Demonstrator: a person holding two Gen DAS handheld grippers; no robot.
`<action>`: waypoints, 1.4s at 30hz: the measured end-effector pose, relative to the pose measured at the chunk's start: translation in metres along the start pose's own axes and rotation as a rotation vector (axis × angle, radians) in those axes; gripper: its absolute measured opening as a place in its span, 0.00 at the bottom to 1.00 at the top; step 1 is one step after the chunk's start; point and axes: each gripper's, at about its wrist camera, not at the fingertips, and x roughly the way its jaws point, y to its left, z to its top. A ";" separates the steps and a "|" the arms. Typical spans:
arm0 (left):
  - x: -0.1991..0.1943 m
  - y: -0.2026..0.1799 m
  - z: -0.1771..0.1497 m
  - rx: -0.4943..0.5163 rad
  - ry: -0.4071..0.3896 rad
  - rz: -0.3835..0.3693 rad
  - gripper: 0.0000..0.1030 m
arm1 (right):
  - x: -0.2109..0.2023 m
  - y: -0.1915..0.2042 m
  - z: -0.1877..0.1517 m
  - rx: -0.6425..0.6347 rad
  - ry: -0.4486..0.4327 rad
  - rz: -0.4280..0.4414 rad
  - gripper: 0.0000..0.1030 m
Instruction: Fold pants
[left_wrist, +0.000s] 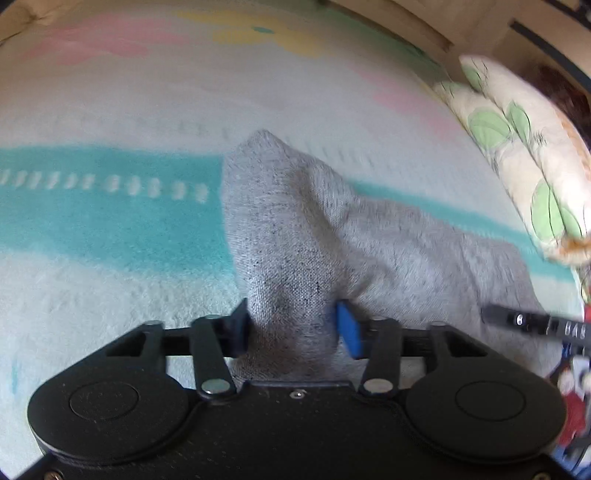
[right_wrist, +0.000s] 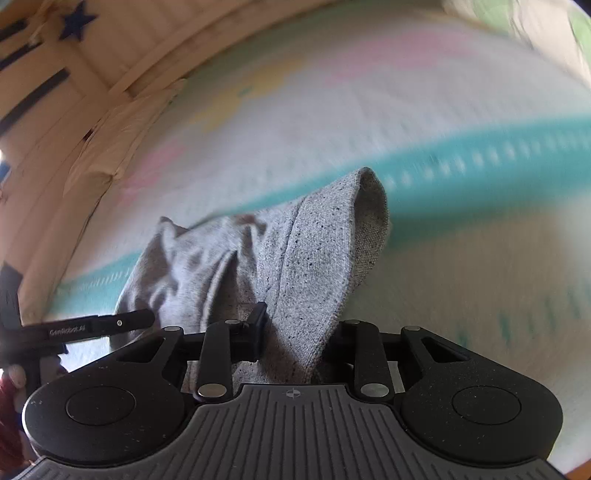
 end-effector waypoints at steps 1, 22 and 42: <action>-0.003 -0.002 0.000 0.000 -0.011 0.001 0.34 | -0.004 0.006 0.002 -0.014 -0.014 0.000 0.26; -0.046 0.025 0.134 0.060 -0.282 0.243 0.09 | 0.110 0.114 0.143 -0.168 -0.080 0.026 0.31; -0.086 0.007 0.118 -0.002 -0.303 0.408 0.50 | 0.059 0.158 0.127 -0.242 -0.186 -0.124 0.52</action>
